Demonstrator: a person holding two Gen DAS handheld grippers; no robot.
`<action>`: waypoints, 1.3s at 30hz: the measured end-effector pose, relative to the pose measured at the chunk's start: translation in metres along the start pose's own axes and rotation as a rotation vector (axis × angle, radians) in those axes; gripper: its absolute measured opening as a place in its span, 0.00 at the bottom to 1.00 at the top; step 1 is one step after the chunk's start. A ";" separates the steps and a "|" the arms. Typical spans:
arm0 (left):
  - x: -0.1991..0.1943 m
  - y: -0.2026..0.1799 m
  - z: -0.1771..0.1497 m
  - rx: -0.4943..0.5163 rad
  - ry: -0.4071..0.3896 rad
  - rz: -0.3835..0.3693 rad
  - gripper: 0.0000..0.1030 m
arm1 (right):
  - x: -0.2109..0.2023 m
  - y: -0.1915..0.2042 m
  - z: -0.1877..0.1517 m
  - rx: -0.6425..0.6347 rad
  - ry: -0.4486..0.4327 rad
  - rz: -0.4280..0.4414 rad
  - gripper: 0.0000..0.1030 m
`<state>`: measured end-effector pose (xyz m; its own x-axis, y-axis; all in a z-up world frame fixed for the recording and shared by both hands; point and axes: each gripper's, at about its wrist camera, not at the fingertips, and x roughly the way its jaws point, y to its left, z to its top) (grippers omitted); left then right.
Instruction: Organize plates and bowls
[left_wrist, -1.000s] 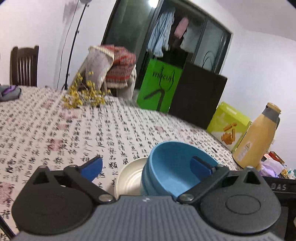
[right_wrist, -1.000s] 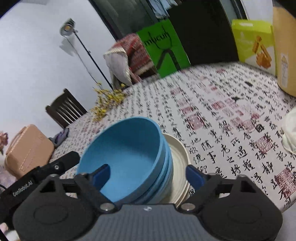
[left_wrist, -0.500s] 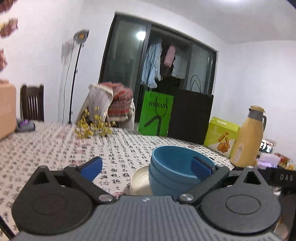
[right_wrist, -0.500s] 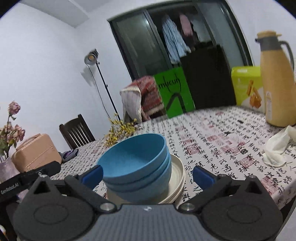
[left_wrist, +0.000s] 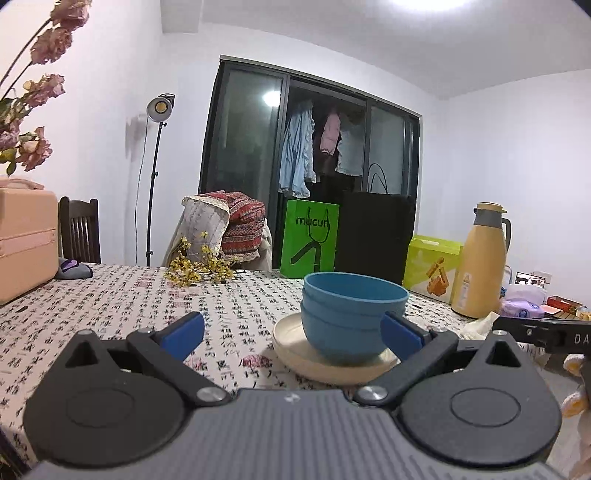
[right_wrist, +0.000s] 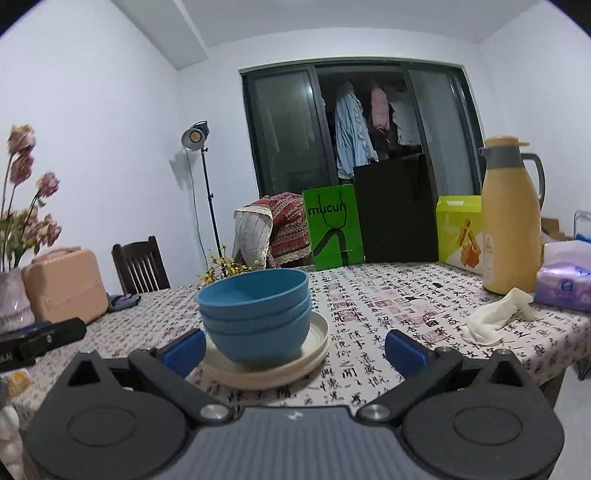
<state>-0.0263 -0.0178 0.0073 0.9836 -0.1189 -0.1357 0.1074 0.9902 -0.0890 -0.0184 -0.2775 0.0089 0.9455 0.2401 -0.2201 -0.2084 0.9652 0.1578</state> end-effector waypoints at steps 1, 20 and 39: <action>-0.004 0.000 -0.003 0.005 -0.003 -0.001 1.00 | -0.003 0.001 -0.003 -0.005 0.000 0.003 1.00; -0.024 0.003 -0.034 0.033 0.042 0.002 1.00 | -0.024 0.008 -0.036 -0.044 0.031 -0.002 1.00; -0.020 0.002 -0.038 0.035 0.064 0.002 1.00 | -0.022 0.007 -0.036 -0.041 0.036 0.001 1.00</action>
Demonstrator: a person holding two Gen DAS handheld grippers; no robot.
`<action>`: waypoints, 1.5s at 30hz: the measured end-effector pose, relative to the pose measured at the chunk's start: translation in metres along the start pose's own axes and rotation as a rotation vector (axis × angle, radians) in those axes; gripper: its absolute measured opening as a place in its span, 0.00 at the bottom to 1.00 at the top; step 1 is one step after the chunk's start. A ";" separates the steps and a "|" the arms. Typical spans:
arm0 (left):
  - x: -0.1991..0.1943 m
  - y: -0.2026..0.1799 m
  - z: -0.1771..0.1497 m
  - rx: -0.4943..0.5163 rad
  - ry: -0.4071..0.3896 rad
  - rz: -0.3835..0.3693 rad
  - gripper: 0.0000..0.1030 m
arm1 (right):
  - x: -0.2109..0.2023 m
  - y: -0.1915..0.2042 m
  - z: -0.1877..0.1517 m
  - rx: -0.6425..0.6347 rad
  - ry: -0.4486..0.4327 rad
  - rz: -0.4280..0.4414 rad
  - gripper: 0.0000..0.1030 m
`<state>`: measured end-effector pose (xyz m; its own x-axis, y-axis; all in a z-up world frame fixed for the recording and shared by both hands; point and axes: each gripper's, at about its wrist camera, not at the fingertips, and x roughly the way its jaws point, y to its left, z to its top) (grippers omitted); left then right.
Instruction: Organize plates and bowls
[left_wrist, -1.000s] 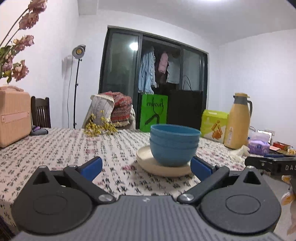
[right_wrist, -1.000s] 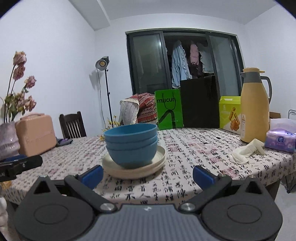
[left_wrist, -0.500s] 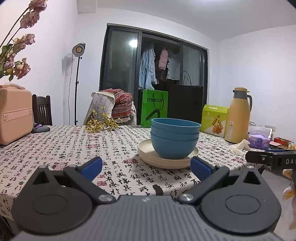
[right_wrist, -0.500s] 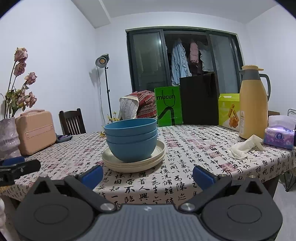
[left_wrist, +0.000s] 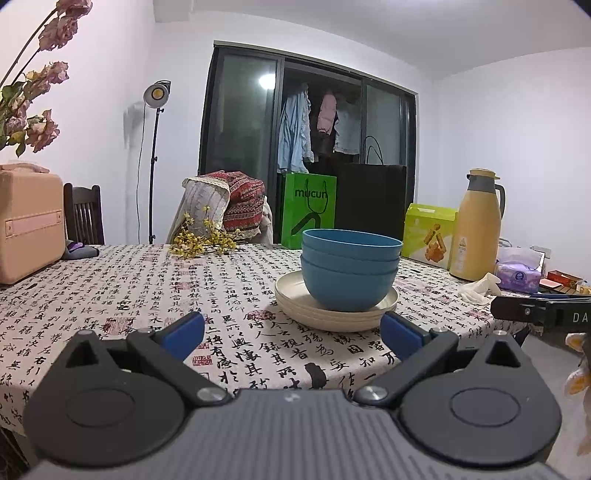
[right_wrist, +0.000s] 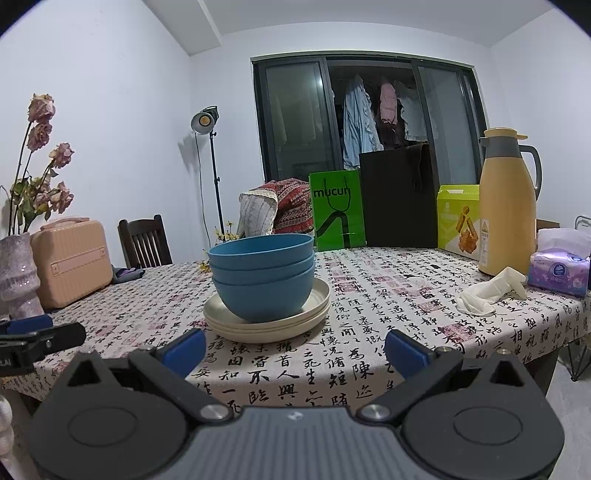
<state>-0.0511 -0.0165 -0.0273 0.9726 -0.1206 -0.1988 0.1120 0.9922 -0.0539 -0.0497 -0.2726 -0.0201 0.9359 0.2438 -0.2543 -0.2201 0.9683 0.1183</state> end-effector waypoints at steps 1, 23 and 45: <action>0.000 0.000 0.000 0.000 0.000 0.000 1.00 | 0.000 0.000 0.000 0.000 0.001 0.000 1.00; 0.002 0.000 -0.002 0.002 0.008 -0.002 1.00 | 0.006 0.003 0.000 -0.010 0.009 0.009 1.00; 0.004 -0.001 -0.005 0.006 0.010 -0.013 1.00 | 0.012 0.004 -0.002 -0.020 0.025 0.025 1.00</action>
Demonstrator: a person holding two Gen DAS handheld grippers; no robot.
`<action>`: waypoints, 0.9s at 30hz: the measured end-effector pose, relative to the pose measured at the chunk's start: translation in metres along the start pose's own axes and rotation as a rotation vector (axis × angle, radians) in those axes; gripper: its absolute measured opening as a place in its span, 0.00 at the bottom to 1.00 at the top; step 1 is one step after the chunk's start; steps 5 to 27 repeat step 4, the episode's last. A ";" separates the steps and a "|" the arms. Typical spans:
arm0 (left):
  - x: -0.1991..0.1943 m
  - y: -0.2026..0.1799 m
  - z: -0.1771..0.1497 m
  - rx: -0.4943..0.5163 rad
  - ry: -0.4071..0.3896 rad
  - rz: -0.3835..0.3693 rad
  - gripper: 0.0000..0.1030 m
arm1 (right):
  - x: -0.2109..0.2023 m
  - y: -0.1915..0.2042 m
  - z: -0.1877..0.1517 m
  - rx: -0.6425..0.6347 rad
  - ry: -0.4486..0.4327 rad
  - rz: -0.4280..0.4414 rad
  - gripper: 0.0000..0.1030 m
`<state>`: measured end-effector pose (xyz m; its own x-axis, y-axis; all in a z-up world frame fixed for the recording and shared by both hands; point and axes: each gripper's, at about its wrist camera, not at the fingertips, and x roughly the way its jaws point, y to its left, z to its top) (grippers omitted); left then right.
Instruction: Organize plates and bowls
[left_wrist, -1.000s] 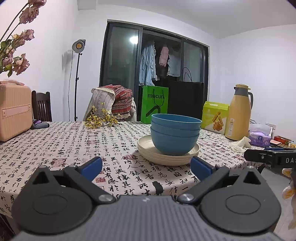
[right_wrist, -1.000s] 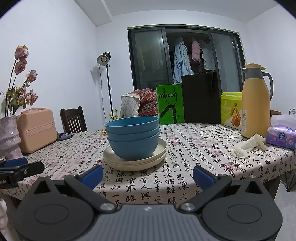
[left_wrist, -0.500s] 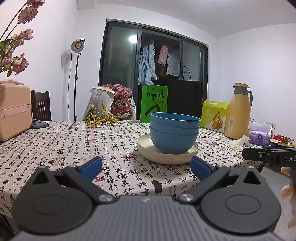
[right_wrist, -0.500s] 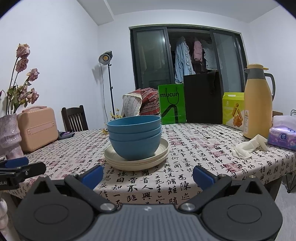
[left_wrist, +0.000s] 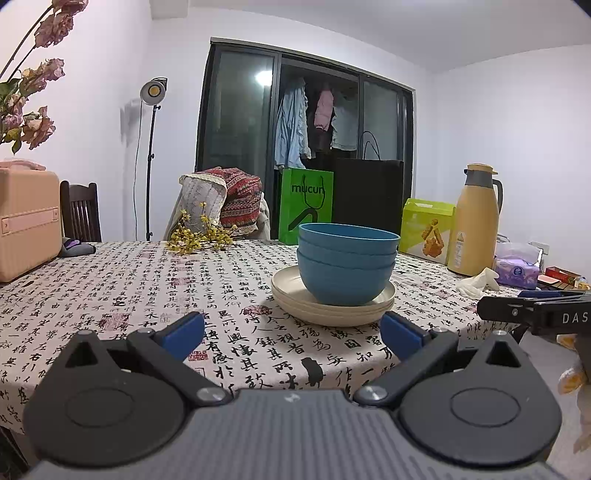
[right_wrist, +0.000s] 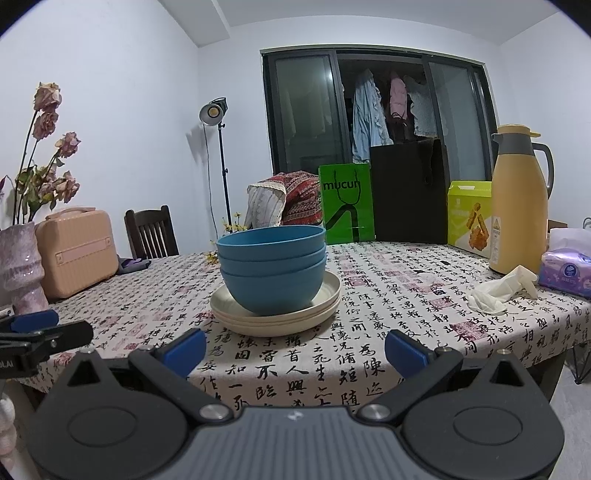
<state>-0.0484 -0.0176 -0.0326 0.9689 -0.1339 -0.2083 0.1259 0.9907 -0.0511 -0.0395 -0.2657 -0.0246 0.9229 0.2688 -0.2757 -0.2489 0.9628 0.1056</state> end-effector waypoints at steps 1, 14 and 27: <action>0.000 0.000 0.000 -0.001 -0.001 -0.004 1.00 | 0.000 0.000 0.000 0.000 0.001 0.000 1.00; 0.000 0.000 -0.001 0.001 -0.003 -0.006 1.00 | 0.001 -0.001 0.000 0.001 0.002 0.001 1.00; 0.000 0.000 -0.001 0.001 -0.003 -0.006 1.00 | 0.001 -0.001 0.000 0.001 0.002 0.001 1.00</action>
